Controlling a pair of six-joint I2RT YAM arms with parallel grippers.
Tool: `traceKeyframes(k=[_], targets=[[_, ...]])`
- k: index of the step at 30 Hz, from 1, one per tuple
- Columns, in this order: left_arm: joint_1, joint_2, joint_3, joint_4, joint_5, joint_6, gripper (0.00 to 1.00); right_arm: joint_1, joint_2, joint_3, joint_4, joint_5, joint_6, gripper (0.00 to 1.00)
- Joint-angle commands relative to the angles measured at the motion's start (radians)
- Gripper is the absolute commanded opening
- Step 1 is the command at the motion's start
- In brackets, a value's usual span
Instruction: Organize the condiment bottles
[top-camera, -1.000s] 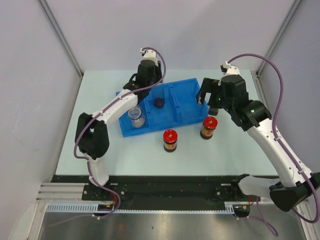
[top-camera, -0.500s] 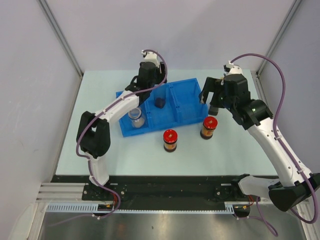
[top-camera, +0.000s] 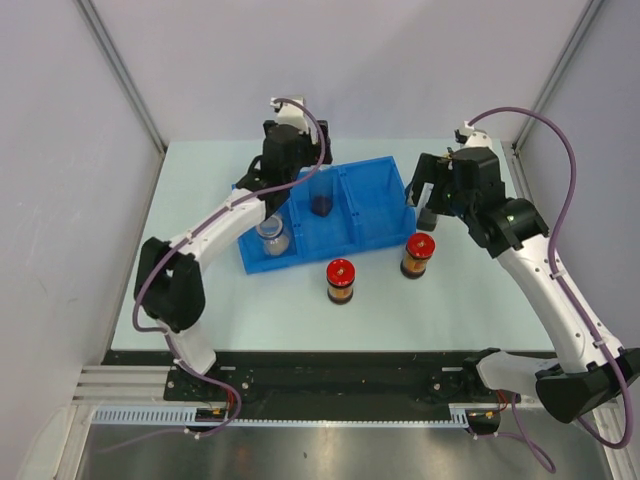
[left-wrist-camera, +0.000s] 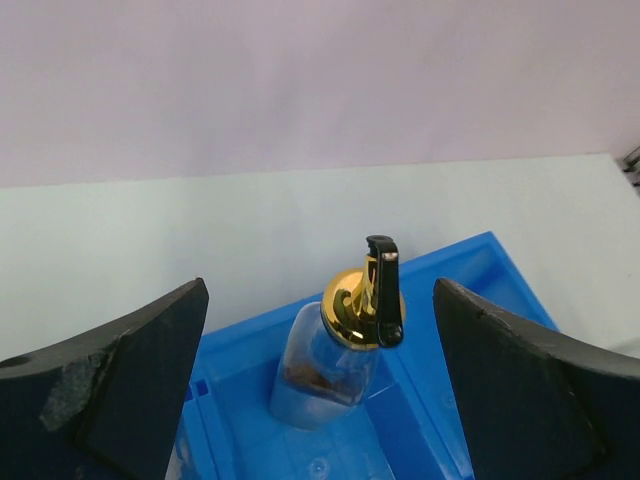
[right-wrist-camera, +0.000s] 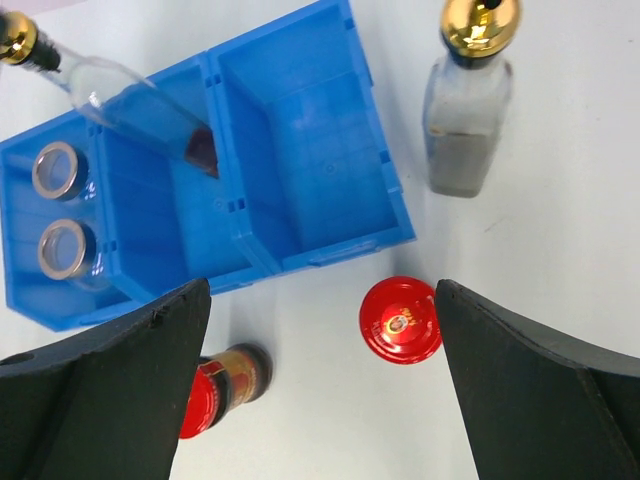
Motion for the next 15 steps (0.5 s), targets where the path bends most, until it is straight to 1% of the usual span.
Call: traceKeyframes(k=[1,7,10,11,15], targets=[[-0.006,-0.163,-0.053,0.044,-0.022,0.027,1.00,-0.033,-0.023,-0.003,0.022,0.032,-0.024,1.00],[-0.008,-0.350,-0.154,-0.004,-0.017,0.017,1.00,-0.075,0.010,-0.004,0.062,0.035,-0.045,1.00],[-0.008,-0.424,-0.164,-0.105,-0.019,-0.009,1.00,-0.089,0.049,-0.004,0.093,0.037,-0.059,1.00],[-0.008,-0.444,-0.162,-0.170,-0.030,-0.022,1.00,-0.095,0.061,-0.003,0.102,0.038,-0.064,1.00],[-0.006,-0.527,-0.199,-0.269,-0.030,-0.071,1.00,-0.103,0.113,-0.003,0.169,0.050,-0.085,1.00]])
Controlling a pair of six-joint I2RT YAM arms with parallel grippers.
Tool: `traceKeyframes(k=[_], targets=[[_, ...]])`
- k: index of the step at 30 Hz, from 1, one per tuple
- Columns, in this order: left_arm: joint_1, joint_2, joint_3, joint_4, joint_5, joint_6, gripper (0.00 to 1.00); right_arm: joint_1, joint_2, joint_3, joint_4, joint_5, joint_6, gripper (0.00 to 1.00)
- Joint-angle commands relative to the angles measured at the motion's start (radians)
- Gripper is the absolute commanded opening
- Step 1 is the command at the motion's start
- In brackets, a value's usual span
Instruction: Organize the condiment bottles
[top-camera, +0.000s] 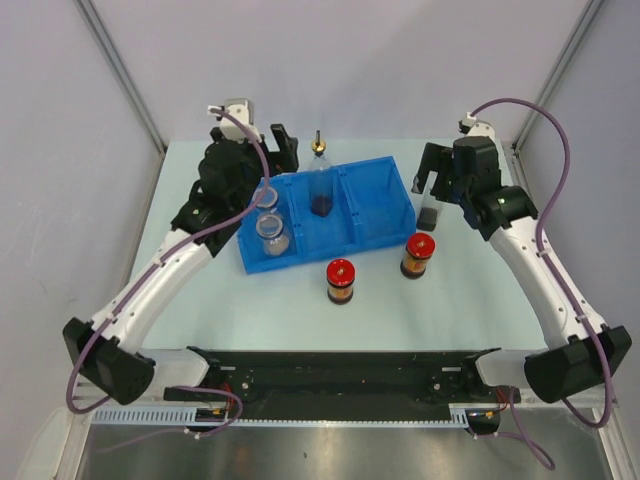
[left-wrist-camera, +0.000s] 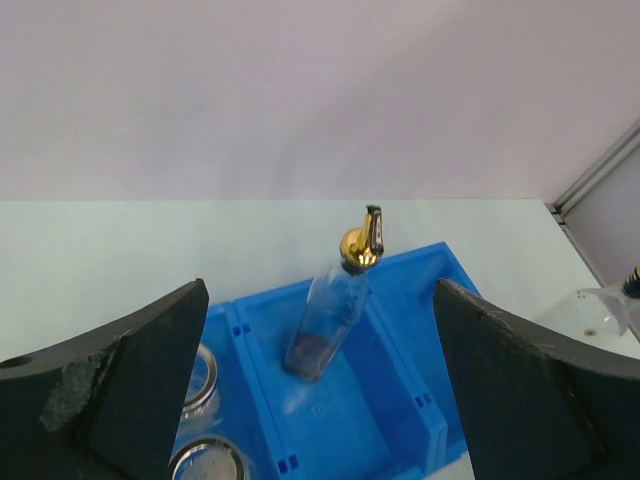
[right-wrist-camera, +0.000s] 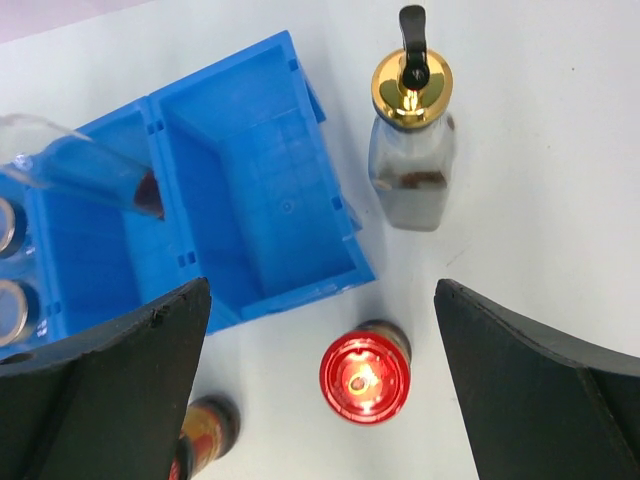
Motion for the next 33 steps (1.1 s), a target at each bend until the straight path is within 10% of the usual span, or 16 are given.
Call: traceKeyframes(k=[1,12,33], targets=[[-0.005,-0.097,-0.053,-0.154,-0.011,-0.060,1.00,-0.011,0.059,-0.002,0.107,0.037,-0.044,1.00],[-0.003,-0.293,-0.221,-0.217,0.024,-0.084,1.00,-0.028,0.187,-0.002,0.243,0.215,-0.098,0.98],[-0.001,-0.390,-0.321,-0.117,0.124,-0.016,1.00,-0.069,0.336,0.000,0.415,0.248,-0.121,0.64]])
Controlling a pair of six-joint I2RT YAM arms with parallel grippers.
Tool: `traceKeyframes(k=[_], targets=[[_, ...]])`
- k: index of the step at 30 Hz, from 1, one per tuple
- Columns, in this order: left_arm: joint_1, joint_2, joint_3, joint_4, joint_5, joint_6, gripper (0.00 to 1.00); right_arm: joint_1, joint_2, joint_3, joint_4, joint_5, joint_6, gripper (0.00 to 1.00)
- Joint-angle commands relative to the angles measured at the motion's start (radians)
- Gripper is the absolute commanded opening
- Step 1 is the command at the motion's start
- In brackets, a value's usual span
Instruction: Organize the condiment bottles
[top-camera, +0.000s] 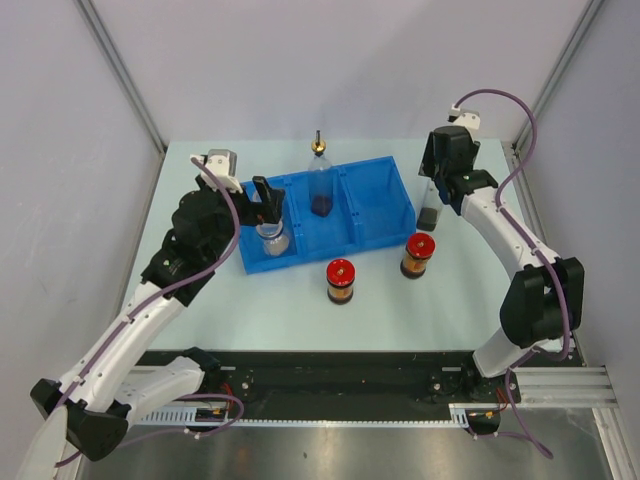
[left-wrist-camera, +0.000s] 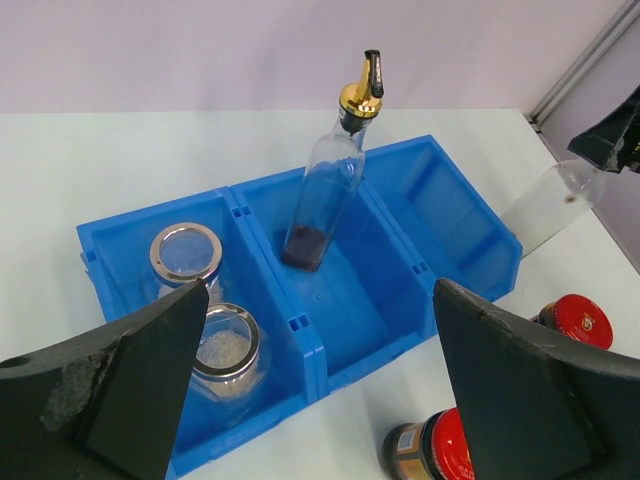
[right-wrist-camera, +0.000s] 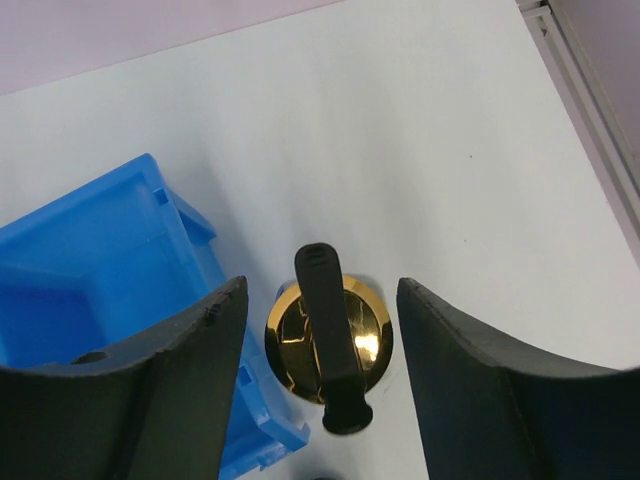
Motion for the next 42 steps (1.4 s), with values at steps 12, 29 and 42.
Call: traceKeyframes(k=[12,29,42], targets=[[-0.001,-0.017,-0.013,0.048,0.027,0.018,1.00,-0.011,-0.010,0.004,0.069,0.050,-0.026,0.00],[-0.003,-0.032,-0.011,0.010,0.030,-0.010,1.00,0.032,-0.286,0.064,0.096,0.087,-0.093,0.00],[-0.001,-0.062,-0.007,-0.060,0.025,-0.023,1.00,0.294,-0.234,0.231,0.065,0.043,-0.104,0.00]])
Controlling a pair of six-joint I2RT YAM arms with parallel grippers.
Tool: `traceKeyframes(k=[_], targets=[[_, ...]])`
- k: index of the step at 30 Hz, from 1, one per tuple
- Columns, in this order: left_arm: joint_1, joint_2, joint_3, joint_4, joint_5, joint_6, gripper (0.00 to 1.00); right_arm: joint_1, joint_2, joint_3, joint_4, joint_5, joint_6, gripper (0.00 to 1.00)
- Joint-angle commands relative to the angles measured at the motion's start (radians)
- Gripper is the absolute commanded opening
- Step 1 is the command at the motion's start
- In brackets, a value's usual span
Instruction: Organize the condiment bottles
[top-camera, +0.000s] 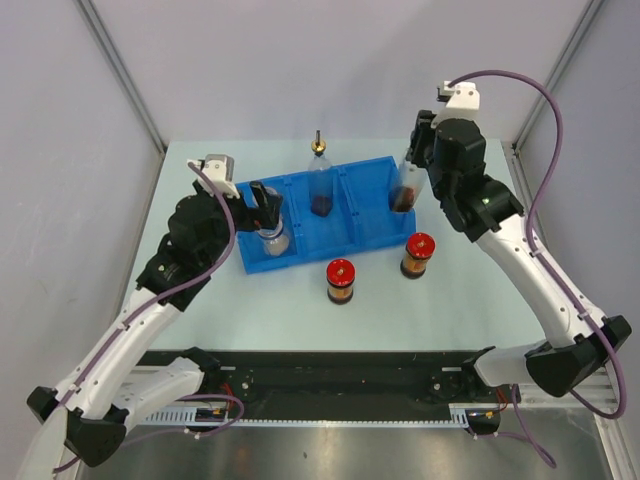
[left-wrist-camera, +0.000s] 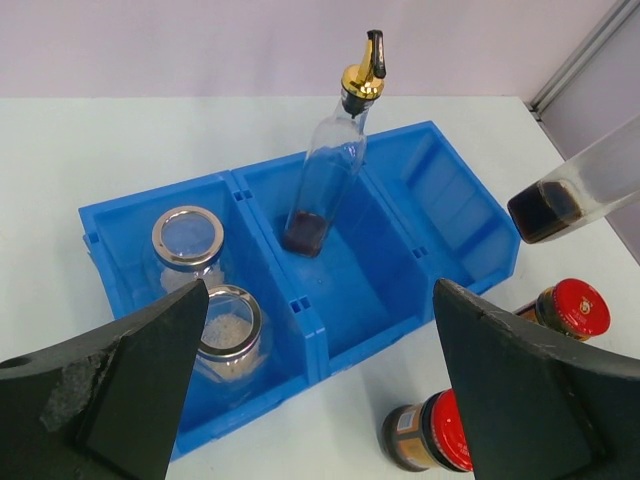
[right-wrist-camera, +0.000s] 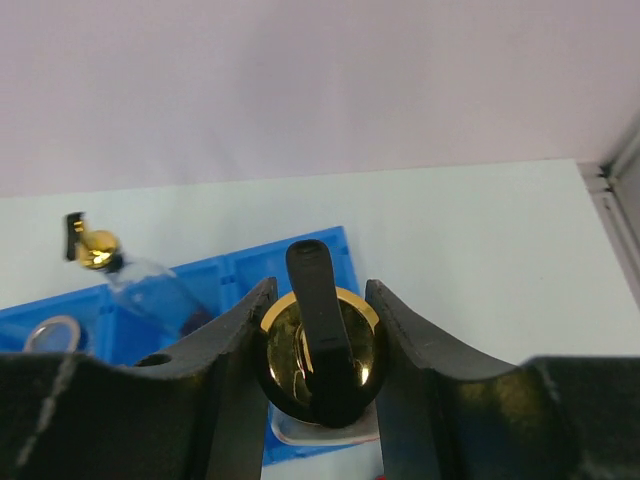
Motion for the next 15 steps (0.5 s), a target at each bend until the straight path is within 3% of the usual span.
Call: traceKeyframes(k=[1,15], targets=[[-0.001,-0.027,0.005,-0.027,0.016,-0.014,1.00,0.067,0.036,0.102,0.104,-0.014,-0.002,0.00],[-0.003,-0.067,-0.018,-0.087,0.006,-0.015,1.00,0.188,0.229,0.191,0.190,-0.107,0.038,0.00]])
